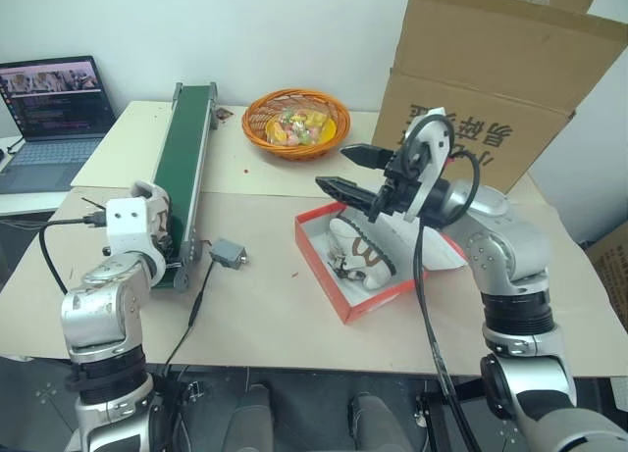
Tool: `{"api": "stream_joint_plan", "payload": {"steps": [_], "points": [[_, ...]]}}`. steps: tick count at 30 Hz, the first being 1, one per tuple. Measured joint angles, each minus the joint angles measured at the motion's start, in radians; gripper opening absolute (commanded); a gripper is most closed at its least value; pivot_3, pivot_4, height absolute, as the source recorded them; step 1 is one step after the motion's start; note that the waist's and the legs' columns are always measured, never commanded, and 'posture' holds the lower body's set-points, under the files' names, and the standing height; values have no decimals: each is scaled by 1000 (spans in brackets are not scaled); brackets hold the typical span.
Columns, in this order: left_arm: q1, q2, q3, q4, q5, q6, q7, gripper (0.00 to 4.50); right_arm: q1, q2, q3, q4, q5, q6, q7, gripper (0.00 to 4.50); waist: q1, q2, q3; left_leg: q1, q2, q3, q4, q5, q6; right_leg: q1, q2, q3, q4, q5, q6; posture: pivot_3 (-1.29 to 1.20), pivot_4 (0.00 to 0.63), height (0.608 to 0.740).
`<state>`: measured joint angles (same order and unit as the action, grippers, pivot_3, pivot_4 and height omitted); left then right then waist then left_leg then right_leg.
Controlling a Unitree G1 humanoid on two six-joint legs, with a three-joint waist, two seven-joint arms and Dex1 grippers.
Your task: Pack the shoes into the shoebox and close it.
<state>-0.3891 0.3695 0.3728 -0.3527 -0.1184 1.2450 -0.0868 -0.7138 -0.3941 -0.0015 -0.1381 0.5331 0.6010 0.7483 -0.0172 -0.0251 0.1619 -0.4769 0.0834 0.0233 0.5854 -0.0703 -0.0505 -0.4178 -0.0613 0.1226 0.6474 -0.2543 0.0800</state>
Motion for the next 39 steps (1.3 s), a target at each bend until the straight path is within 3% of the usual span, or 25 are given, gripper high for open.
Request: {"api": "stream_joint_plan", "payload": {"steps": [13,22,26,34,39], "points": [[-79,74,-170,-6,106,-418,32,848,-23,57,-12,84,0,27,-72,4500,1,-8,2,-13,0,0,1,0,0,-6,0,0,0,5,8,0,150,721],[-55,-129,-342,0,36,-675,-52,848,-83,201,-69,246,122,328,-222,4500,2,-8,2,-16,0,0,4,0,1,-6,0,0,-1,6,9,0,150,721],[-58,-183,-368,19,23,-725,-65,848,-116,259,-178,312,214,456,-304,4500,2,-8,2,-16,0,0,4,0,1,-6,0,0,0,6,9,0,150,721],[-57,-206,-396,56,16,-745,-84,848,-229,298,-345,486,269,479,-433,4500,-2,-8,2,-16,0,0,5,1,1,-7,0,0,-1,6,10,0,150,721],[-59,-207,-396,75,11,-747,-94,848,-310,330,-362,535,269,445,-461,4500,-5,-8,2,-16,0,0,4,1,2,-6,1,0,-1,6,10,0,150,721]]}}
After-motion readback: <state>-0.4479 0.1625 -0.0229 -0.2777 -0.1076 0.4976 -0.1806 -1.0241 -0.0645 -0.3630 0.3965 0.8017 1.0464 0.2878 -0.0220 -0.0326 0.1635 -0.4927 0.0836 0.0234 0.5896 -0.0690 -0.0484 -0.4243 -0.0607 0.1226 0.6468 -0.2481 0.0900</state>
